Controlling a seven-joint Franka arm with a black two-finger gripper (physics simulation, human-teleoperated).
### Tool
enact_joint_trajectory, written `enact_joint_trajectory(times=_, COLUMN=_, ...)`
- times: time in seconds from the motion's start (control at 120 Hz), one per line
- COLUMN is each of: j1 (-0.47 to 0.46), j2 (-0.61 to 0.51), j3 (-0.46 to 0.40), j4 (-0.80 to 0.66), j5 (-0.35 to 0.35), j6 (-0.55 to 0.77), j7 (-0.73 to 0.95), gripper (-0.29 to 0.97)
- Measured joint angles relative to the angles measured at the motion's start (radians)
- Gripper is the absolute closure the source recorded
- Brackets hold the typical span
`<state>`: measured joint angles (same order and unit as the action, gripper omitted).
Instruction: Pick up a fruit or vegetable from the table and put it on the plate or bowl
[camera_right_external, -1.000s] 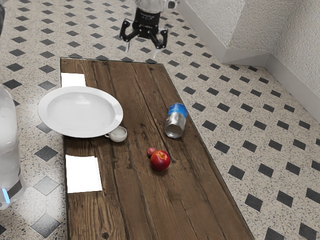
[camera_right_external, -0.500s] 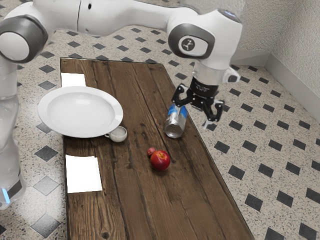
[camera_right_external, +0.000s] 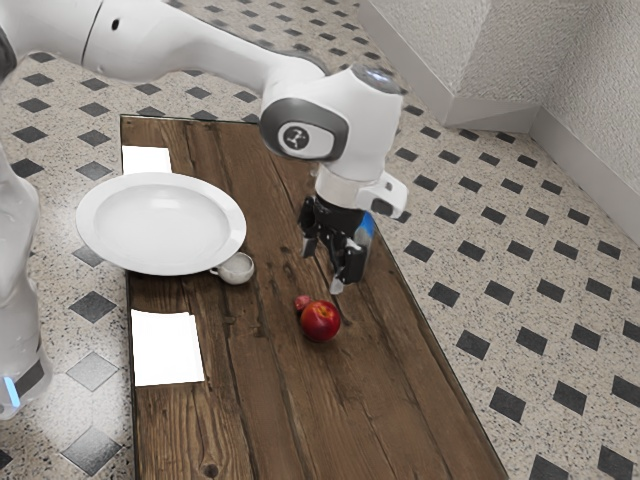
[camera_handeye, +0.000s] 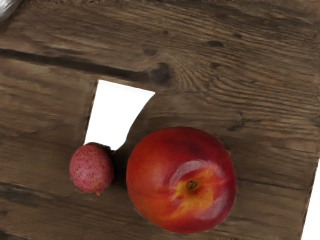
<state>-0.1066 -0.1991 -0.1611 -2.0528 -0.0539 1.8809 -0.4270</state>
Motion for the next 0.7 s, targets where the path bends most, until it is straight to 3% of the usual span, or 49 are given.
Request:
enact_joint_trajectory(times=0.417, j1=-0.006, j2=-0.002, j3=-0.012, j4=-0.105, j5=-0.032, j6=0.15, j7=0.345, gripper=0.0)
enact_joint_trajectory(times=0.7, j1=0.016, j2=-0.05, j3=-0.023, j4=-0.19, j5=-0.101, j6=0.197, j7=0.475, gripper=0.0)
